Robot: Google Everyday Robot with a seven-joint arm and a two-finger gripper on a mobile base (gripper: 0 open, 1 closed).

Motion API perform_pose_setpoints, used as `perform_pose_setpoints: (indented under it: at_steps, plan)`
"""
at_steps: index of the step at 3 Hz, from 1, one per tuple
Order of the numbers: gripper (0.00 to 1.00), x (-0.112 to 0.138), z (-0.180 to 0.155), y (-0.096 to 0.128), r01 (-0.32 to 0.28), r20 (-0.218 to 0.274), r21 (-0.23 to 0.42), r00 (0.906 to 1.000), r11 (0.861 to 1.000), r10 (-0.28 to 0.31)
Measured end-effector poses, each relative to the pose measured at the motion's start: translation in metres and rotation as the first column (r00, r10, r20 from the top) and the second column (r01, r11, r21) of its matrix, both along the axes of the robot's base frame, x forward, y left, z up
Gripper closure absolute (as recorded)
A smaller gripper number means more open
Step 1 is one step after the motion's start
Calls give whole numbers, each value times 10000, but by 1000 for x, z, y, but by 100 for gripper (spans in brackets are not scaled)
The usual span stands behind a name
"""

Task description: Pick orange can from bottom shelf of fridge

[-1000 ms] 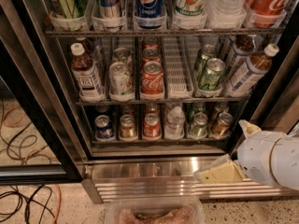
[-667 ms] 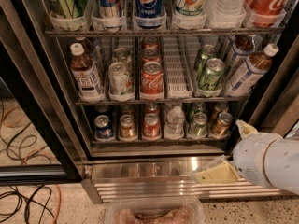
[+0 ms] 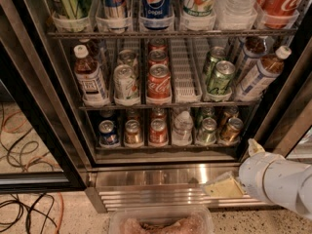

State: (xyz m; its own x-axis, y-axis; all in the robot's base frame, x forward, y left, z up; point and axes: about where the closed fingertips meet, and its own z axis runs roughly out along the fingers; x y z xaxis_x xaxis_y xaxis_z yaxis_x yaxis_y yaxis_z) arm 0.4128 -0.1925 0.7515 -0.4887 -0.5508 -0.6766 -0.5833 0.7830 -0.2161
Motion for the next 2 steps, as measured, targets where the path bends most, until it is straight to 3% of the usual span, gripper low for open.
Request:
perform_pose_setpoints:
  at_steps: [1,2]
  plan:
    - [0,-2,-26,-21,1067,7,295,9943,9939,-1068]
    - [0,1,-24,-23,1170,154,277,9930,9927,-1175]
